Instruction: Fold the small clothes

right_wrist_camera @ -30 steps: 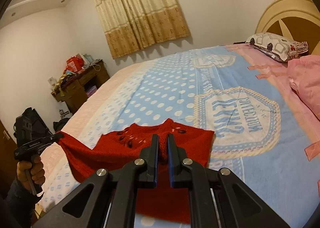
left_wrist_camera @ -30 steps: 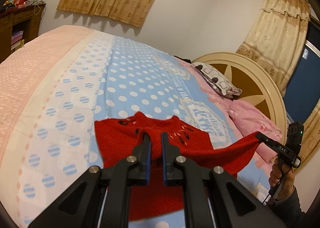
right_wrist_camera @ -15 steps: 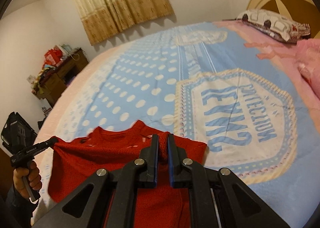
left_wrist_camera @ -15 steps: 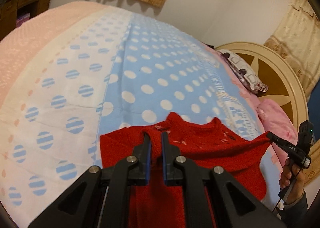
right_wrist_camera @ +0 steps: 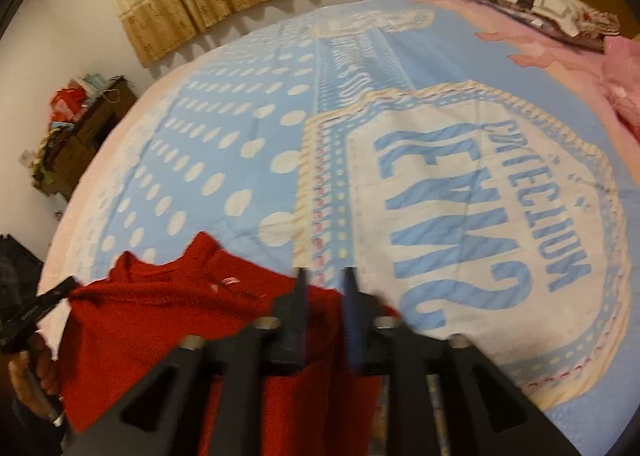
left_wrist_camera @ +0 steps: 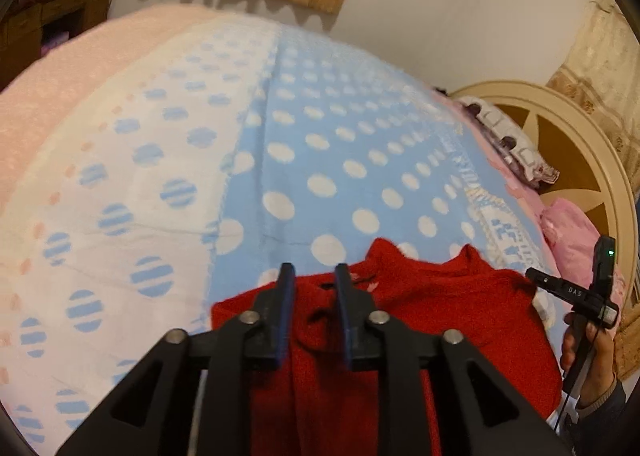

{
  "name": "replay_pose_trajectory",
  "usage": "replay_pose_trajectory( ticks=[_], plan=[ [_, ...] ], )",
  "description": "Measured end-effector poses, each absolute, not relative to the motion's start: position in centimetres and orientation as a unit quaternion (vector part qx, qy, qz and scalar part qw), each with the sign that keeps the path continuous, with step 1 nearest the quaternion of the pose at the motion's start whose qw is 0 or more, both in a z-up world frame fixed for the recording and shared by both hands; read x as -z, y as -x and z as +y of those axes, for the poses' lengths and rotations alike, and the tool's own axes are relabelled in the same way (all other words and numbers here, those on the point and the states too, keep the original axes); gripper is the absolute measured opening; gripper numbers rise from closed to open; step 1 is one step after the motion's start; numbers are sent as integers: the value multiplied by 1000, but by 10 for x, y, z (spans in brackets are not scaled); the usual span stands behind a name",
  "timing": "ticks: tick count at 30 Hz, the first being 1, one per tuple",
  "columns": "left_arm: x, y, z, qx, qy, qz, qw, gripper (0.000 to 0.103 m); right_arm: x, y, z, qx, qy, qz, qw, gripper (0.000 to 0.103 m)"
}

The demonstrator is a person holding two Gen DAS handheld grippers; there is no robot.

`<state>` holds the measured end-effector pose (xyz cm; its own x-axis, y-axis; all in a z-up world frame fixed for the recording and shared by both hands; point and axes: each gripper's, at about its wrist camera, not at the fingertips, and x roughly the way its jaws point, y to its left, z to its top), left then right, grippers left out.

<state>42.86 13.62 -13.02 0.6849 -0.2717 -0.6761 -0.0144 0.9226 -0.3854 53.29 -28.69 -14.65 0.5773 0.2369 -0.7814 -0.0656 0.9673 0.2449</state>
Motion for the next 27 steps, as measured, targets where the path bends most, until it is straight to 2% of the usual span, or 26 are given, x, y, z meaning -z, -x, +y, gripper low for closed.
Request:
replay_pose_trajectory(
  ticks=[1,3,6,12,17,20,27],
  plan=[
    [124,-422,135,69,171,381,906,35,143,-528,-288,-88,-98,443,887,72],
    [111,-405,129,63,140,361,920,56,134,-515,-285,-105,-93,438,888,72],
    [105,-384,116,78,99,353,927,67,124,-493,-263,-138,-61,451,880,72],
    [134,-395,88,24,-8,395,918,68,149,-473,-184,-224,66,514,826,72],
    [163,-414,112,-23,36,436,899,68,175,-515,-190,-180,7,535,826,72],
    [165,-408,117,-16,53,432,900,69,177,-527,-200,-167,-27,529,831,72],
    [144,-351,116,-7,53,399,915,69,147,-466,-195,-162,13,490,856,72]
  ],
)
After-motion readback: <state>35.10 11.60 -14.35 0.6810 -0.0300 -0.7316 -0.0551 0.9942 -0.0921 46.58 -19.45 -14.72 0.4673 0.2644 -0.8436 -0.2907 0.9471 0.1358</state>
